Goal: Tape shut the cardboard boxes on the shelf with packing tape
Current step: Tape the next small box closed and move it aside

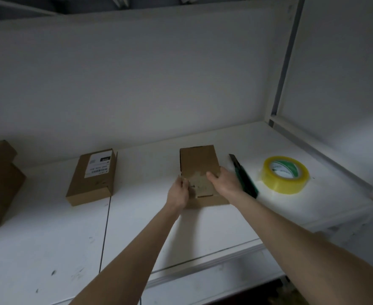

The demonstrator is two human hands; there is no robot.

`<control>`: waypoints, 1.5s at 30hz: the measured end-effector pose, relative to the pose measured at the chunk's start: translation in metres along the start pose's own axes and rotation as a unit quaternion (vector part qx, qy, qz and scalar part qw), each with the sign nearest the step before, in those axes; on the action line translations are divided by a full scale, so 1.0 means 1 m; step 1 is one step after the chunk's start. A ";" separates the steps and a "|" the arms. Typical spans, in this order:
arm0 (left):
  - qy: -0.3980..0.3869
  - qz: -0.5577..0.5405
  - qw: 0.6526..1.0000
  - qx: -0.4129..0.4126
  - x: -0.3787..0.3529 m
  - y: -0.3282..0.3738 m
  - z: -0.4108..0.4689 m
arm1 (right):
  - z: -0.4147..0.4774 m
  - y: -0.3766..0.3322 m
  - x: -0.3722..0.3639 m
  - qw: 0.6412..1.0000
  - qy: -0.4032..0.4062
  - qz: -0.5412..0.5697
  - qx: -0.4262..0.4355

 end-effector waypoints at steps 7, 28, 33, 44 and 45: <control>-0.055 0.237 0.968 -0.063 -0.013 -0.007 0.003 | 0.006 -0.006 -0.007 0.983 0.040 -0.178 -0.011; 0.094 0.048 0.994 -0.023 0.079 -0.038 0.011 | -0.003 -0.071 -0.086 0.906 0.056 -0.384 0.169; 0.082 0.056 0.995 -0.010 0.077 -0.042 0.010 | -0.005 -0.074 -0.082 0.914 0.031 -0.372 0.160; 0.103 0.097 0.987 -0.073 0.080 -0.024 0.009 | 0.002 -0.072 -0.077 0.921 0.058 -0.354 0.154; 0.099 0.110 0.984 -0.096 0.078 -0.017 0.007 | 0.001 -0.075 -0.072 0.937 0.046 -0.306 0.163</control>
Point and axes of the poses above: each hand's wrist, its own z-axis towards the middle knuckle, its own x-axis out of the back of the hand, y = z × x, the point moved 9 cm from there along z, towards the middle knuckle, and after that the axes turned 13 degrees about -x, right-handed, at the moved point
